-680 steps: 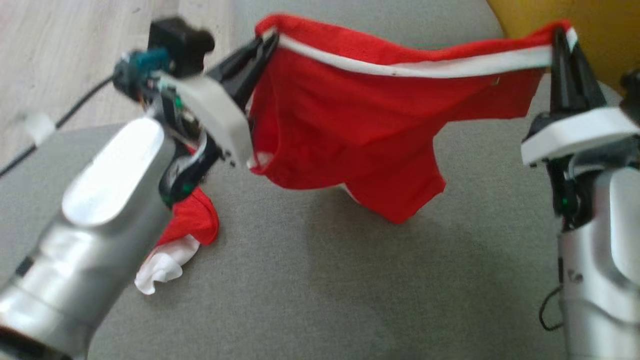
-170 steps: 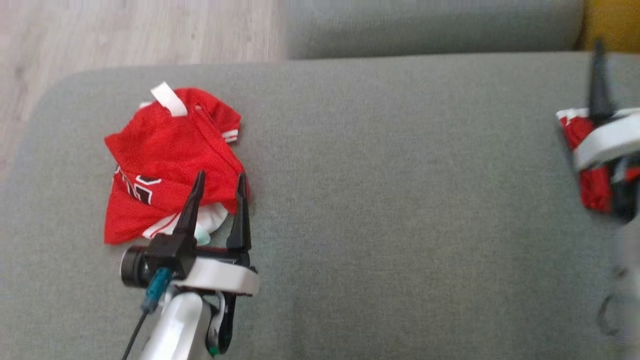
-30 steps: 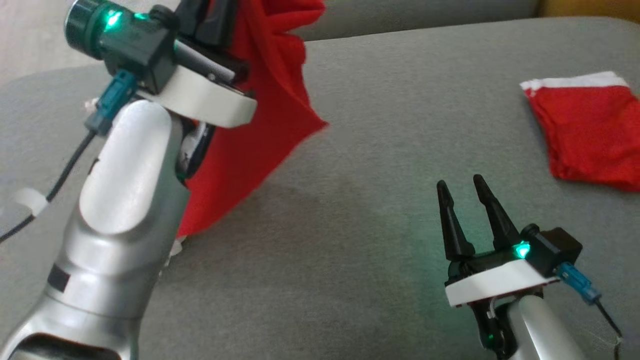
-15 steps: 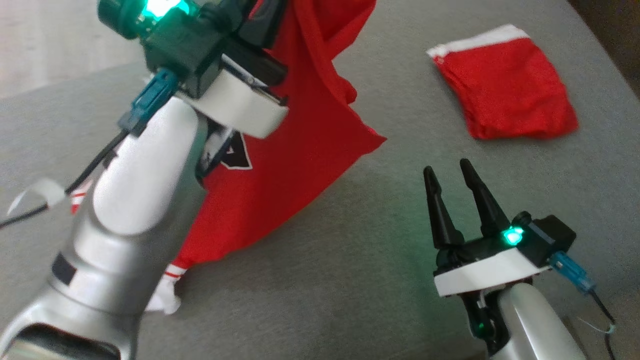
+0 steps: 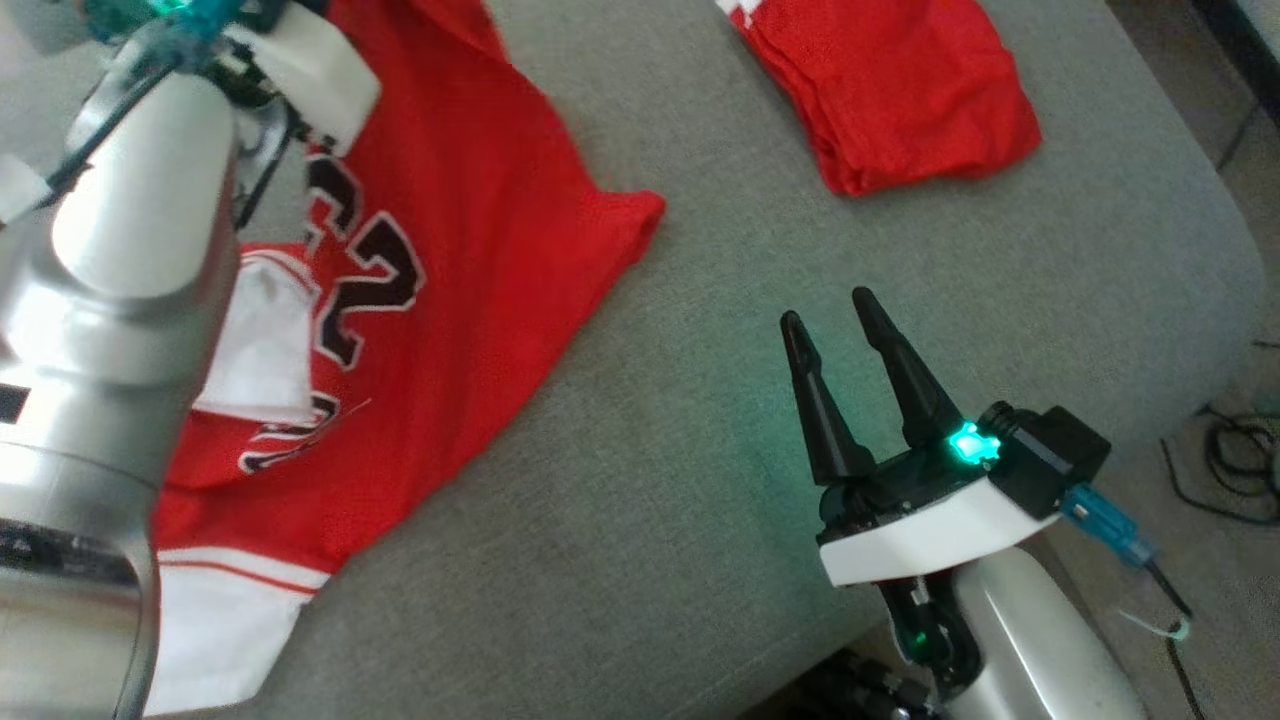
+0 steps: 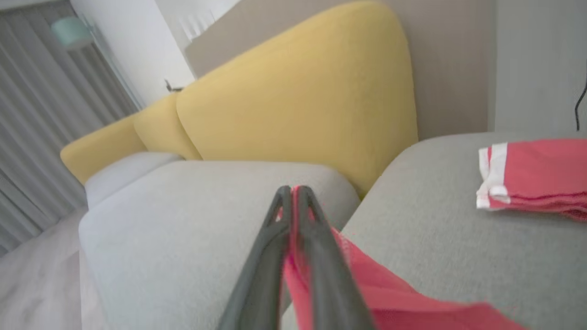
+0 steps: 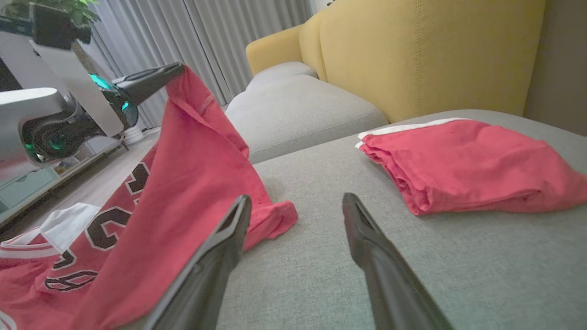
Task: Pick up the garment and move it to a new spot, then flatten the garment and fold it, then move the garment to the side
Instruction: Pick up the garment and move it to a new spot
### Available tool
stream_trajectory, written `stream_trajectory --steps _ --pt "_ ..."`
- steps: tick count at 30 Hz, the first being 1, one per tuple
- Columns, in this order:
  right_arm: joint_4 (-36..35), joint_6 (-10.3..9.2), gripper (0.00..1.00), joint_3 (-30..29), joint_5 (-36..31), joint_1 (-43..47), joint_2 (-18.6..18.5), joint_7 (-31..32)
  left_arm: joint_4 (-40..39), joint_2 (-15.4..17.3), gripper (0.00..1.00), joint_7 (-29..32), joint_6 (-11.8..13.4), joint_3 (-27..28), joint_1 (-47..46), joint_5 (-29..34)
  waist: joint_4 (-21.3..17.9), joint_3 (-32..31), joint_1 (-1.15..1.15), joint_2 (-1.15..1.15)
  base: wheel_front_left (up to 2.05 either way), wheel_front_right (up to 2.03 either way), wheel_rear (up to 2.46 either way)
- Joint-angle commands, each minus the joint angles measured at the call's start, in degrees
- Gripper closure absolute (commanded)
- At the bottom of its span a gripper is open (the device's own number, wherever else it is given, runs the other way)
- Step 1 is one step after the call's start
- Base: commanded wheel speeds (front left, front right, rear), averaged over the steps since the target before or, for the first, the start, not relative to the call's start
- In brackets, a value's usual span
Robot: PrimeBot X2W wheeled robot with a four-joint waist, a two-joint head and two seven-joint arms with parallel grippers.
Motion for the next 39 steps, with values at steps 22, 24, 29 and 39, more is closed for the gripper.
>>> stream_trajectory --steps 22,24,29,39 --pt "0.49 -0.05 0.00 -8.27 -4.94 0.23 -0.19 -0.61 3.59 -3.26 0.00 -8.65 1.34 4.74 3.23 -8.45 16.35 -5.52 -0.02 0.00 0.00 0.00 0.00" --pt "0.82 -0.05 0.00 -9.94 -5.88 0.93 -0.19 -0.61 0.79 -2.79 0.00 -8.72 2.39 5.82 7.81 -9.67 18.75 -6.92 -0.02 0.00 0.00 0.00 0.00" --pt "1.61 -0.05 0.00 -12.68 -7.94 2.82 -0.19 -0.61 -9.21 -1.70 0.00 -8.77 6.76 9.34 21.67 -12.26 23.38 -9.61 -0.02 0.00 0.00 0.00 0.00" --pt "2.48 -0.05 0.00 -14.88 -9.57 5.67 -0.19 -0.61 -25.39 -4.54 0.00 -8.79 13.73 13.34 47.43 -14.47 27.31 -12.32 -0.02 0.00 0.00 0.00 0.00"
